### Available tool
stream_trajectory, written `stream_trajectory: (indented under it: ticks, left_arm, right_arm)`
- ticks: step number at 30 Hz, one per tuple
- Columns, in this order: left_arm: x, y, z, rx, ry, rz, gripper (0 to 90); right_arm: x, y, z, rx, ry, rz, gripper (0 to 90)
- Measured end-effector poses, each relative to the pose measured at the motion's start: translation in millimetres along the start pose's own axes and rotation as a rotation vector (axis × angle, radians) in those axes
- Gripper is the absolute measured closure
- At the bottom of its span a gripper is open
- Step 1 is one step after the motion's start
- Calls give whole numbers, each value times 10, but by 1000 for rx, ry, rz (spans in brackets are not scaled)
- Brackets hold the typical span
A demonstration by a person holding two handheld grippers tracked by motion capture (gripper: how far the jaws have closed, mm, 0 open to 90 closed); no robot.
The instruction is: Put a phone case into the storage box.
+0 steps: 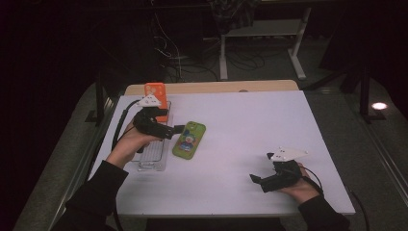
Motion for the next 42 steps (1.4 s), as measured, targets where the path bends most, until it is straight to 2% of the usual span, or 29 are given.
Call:
stream_trajectory:
  ticks: [7, 10, 12, 13, 15, 20, 22, 28, 31, 33, 36, 40, 42]
  left_arm:
    - [-204, 308, 95, -58, -23, 40, 29]
    - [-265, 432, 113, -79, -23, 45, 29]
    - [-311, 498, 123, -92, -37, 68, 29]
    - [-333, 541, 132, -100, -38, 64, 29]
    - [-382, 604, 148, -108, -45, 75, 29]
    - [-494, 745, 184, -134, -50, 70, 29]
    - [-540, 788, 197, -137, -57, 87, 29]
    - [-649, 910, 216, -145, -70, 101, 28]
    - [-705, 972, 233, -155, -85, 126, 28]
    - [-717, 995, 238, -161, -84, 127, 28]
    - [-745, 1029, 234, -168, -101, 132, 28]
    - [-766, 1068, 248, -168, -89, 161, 28]
    - [-786, 1089, 254, -173, -99, 171, 28]
  right_arm:
    - [62, 2, 12, 12, 3, -1, 0]
    - [89, 6, 18, 15, 3, 11, 0]
    - [109, 10, 24, 14, -1, 9, 0]
    - [121, 5, 32, 18, -1, 15, 0]
    - [152, 8, 47, 17, -7, 11, 0]
    - [226, -17, 99, 31, -24, -1, 10]
    - [261, -25, 122, 40, -34, -1, 28]
    - [406, -67, 219, 89, -82, 16, 174]
    - [497, -125, 327, 113, -122, 19, 262]
    - [551, -154, 398, 122, -135, 16, 327]
    - [660, -218, 550, 134, -149, 6, 421]
    - [799, -296, 748, 148, -157, 4, 558]
    - [877, -332, 862, 159, -158, 2, 619]
Point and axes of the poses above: each handheld gripper's, and its own axes: z roughly forward along the jaws, x roughly out of its top, y roughly to its right, the point moved 5 cm from there along z, roughly forward along the jaws, and after that the axes turned 7 degrees about z, right-handed, at the moved point
